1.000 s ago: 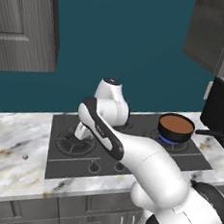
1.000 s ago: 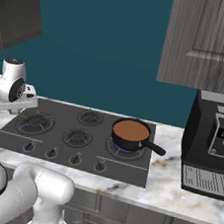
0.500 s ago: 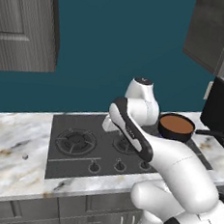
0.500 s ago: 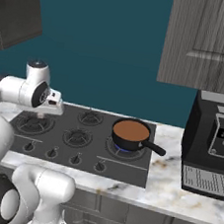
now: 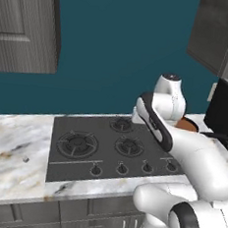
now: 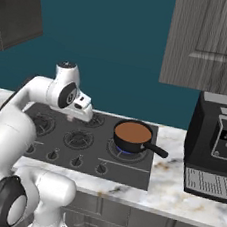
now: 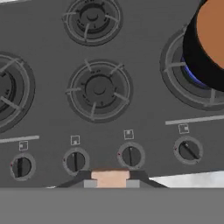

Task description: Pick up the sugar cube(s) and place them in the saucepan with hot chocolate.

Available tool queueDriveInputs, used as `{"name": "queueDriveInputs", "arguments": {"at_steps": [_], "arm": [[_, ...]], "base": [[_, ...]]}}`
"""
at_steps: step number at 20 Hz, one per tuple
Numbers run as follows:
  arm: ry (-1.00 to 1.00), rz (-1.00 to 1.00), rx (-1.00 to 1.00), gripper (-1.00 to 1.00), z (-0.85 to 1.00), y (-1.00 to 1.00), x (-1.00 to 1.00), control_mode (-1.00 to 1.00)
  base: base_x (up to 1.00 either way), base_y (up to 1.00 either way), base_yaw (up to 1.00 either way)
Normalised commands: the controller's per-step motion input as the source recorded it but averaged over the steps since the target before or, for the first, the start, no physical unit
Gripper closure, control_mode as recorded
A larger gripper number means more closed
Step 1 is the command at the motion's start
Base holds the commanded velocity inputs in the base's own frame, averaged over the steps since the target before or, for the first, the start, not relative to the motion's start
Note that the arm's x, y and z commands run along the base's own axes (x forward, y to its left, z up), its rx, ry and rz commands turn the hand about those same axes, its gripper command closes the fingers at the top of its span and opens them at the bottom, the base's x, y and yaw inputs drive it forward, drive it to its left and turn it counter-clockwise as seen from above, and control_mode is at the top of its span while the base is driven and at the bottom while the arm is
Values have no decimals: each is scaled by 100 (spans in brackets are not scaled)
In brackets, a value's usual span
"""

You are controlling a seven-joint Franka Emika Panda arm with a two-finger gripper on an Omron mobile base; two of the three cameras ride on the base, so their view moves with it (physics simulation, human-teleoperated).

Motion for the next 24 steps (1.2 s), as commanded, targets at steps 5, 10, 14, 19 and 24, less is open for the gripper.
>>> {"name": "queueDriveInputs", "arguments": {"at_steps": [5, 10, 14, 19, 24], "arm": [[9, -20, 0, 100, 49, -100, 45, -100], [2, -8, 0, 100, -22, -93, 40, -100], [0, -4, 0, 100, -37, -50, 26, -100], [0, -5, 0, 100, -23, -52, 12, -100], [0, -1, 0, 100, -7, -44, 12, -100]], "base": [[0, 0, 0], [0, 0, 0], [0, 0, 0], [0, 0, 0], [0, 0, 0]]}}
